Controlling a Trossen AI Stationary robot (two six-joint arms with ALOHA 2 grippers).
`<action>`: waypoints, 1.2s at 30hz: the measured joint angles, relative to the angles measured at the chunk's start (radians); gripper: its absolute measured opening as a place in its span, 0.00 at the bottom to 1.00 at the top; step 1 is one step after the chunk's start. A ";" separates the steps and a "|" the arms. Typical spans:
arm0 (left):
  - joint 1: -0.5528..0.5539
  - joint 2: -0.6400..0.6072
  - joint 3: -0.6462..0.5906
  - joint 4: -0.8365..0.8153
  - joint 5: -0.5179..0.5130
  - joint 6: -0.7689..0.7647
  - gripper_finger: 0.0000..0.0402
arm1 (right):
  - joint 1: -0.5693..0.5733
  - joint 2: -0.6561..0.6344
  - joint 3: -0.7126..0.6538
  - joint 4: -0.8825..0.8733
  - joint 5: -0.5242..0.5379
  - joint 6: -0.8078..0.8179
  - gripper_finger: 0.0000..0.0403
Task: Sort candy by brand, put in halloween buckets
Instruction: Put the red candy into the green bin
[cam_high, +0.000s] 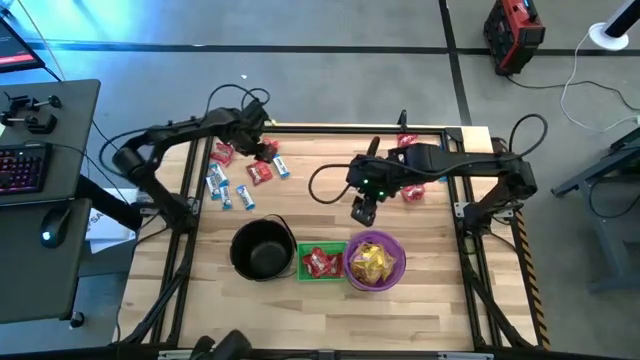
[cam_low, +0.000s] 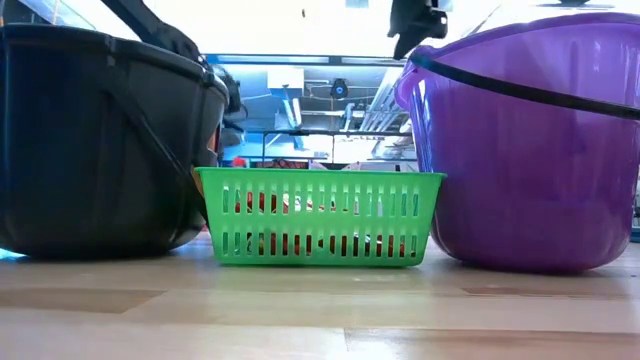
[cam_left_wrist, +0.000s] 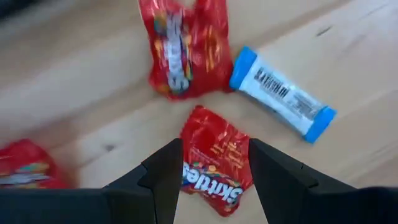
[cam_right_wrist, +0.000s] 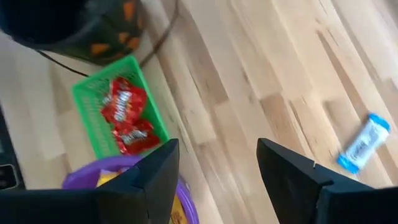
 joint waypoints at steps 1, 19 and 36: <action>0.010 0.024 0.000 -0.008 0.015 0.001 0.43 | 0.002 0.000 0.000 -0.014 0.005 0.012 0.52; 0.080 0.094 -0.069 -0.002 0.063 0.035 0.43 | 0.128 -0.004 0.000 -0.090 0.136 0.188 0.52; 0.043 0.063 -0.124 0.081 0.067 0.123 0.03 | 0.212 -0.033 -0.001 -0.091 0.250 0.238 0.52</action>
